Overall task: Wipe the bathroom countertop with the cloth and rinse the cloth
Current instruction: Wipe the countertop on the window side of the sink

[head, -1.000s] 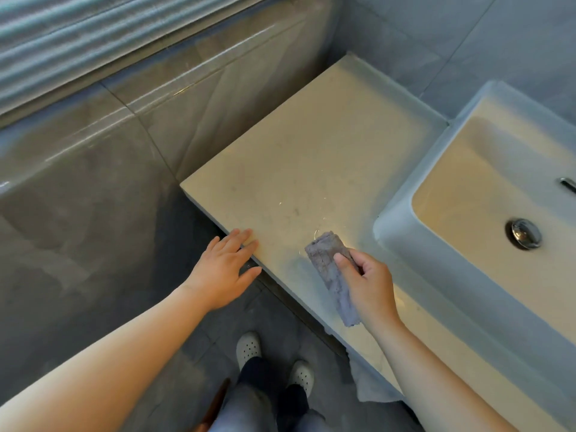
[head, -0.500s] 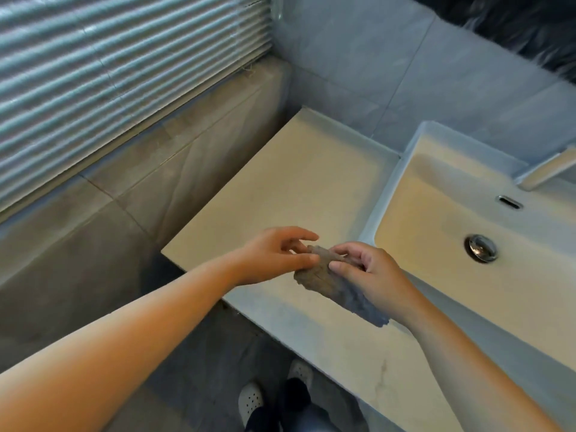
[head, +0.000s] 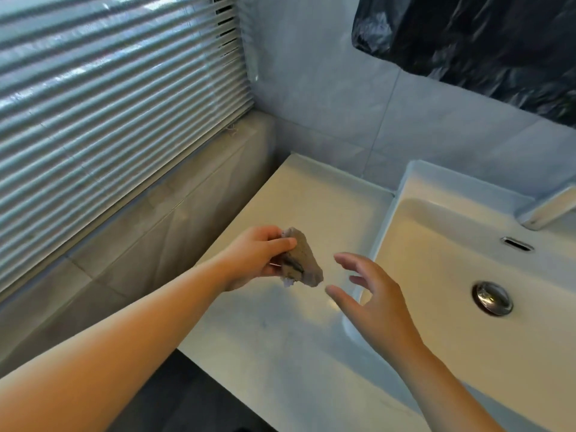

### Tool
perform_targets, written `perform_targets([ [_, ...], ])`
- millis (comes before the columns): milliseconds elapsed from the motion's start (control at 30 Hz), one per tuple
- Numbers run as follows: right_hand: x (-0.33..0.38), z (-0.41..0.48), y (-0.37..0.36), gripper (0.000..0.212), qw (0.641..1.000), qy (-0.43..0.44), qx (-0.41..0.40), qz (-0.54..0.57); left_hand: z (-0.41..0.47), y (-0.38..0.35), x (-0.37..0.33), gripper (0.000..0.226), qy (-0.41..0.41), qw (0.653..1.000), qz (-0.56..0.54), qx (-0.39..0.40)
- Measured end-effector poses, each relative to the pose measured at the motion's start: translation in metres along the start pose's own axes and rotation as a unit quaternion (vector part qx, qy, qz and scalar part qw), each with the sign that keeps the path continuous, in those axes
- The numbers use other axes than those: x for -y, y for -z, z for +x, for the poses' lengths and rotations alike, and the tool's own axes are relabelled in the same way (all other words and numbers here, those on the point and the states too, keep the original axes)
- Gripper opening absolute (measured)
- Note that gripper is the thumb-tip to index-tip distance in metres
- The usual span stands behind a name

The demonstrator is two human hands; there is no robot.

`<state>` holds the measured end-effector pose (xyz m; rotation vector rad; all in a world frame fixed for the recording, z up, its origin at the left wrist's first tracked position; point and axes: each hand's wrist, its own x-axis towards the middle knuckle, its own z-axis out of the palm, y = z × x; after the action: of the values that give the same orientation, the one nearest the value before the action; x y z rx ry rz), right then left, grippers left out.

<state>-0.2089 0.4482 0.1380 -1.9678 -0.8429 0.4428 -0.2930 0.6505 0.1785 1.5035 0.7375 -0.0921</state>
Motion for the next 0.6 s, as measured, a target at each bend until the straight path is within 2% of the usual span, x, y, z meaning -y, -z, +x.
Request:
perform_targets([
  [167, -0.005, 0.03, -0.027, 0.057, 0.998, 0.056, -0.024, -0.001, 0.024, 0.011, -0.024, 0.021, 0.021, 0.984, -0.176, 0.013],
  [300, -0.002, 0.07, -0.047, 0.051, 0.988, 0.077, -0.134, 0.017, 0.049, 0.031, -0.042, 0.026, 0.042, 0.964, -0.252, 0.078],
  [433, 0.008, 0.114, -0.063, 0.038, 0.976, 0.098, -0.195, 0.007, 0.079, 0.059, -0.054, 0.031, 0.073, 0.949, -0.28, 0.125],
  [600, 0.014, 0.162, -0.077, 0.017, 0.978, 0.083, -0.191, -0.006, 0.12, 0.105, -0.062, 0.03, 0.094, 0.958, -0.218, 0.158],
])
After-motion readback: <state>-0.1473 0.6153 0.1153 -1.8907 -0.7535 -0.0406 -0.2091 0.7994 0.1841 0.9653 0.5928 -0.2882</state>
